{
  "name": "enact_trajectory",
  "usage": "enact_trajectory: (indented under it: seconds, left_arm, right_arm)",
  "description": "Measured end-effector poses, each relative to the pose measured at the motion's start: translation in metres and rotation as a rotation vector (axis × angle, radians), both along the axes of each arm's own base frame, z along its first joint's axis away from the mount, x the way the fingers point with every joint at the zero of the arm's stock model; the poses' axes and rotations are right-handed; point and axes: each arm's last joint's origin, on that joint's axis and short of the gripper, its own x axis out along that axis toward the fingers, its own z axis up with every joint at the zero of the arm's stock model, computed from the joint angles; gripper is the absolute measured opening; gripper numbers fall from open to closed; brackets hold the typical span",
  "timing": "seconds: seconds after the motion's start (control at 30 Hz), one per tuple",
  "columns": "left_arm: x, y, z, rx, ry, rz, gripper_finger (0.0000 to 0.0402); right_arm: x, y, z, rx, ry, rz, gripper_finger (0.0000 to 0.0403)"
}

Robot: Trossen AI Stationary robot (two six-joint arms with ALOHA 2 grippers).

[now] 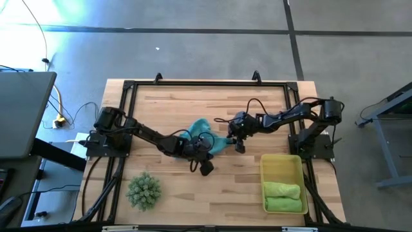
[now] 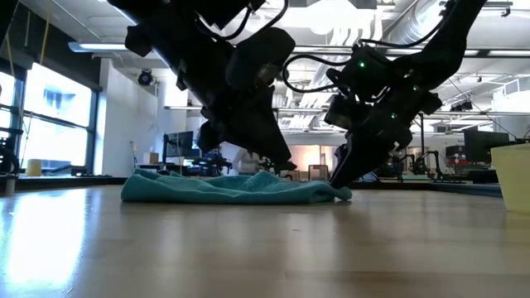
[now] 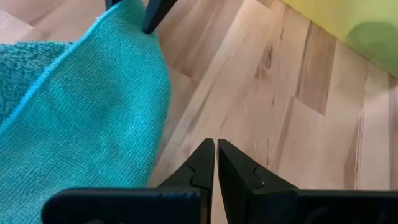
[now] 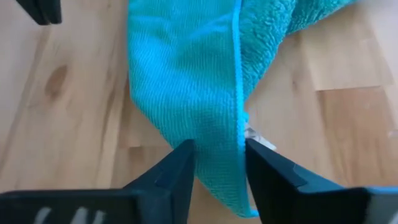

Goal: Roll microfiber towels into tight, uniform cylinder then place into a basket
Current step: Fold the blue microfiber cloth

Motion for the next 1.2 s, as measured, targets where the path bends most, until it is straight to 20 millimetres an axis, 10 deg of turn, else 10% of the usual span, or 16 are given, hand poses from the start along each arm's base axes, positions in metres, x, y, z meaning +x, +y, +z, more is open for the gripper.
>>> enact_trajectory:
  seconds: [0.4, 0.93, 1.2]
  left_arm:
    - [0.000, 0.000, 0.000, 0.027, 0.004, -0.006, 0.0010]
    - [0.003, 0.006, 0.006, 0.293, -0.025, 0.047, 0.0012]
    - [0.012, -0.001, 0.015, 0.385, -0.122, -0.296, 0.0068]
  right_arm:
    - [0.000, 0.001, 0.000, 0.088, 0.015, -0.051, 0.0005]
    - [-0.015, 0.033, 0.034, -0.061, -0.014, 0.192, 0.0001]
    - [-0.020, 0.067, 0.041, -0.273, -0.037, 0.378, 0.0000]
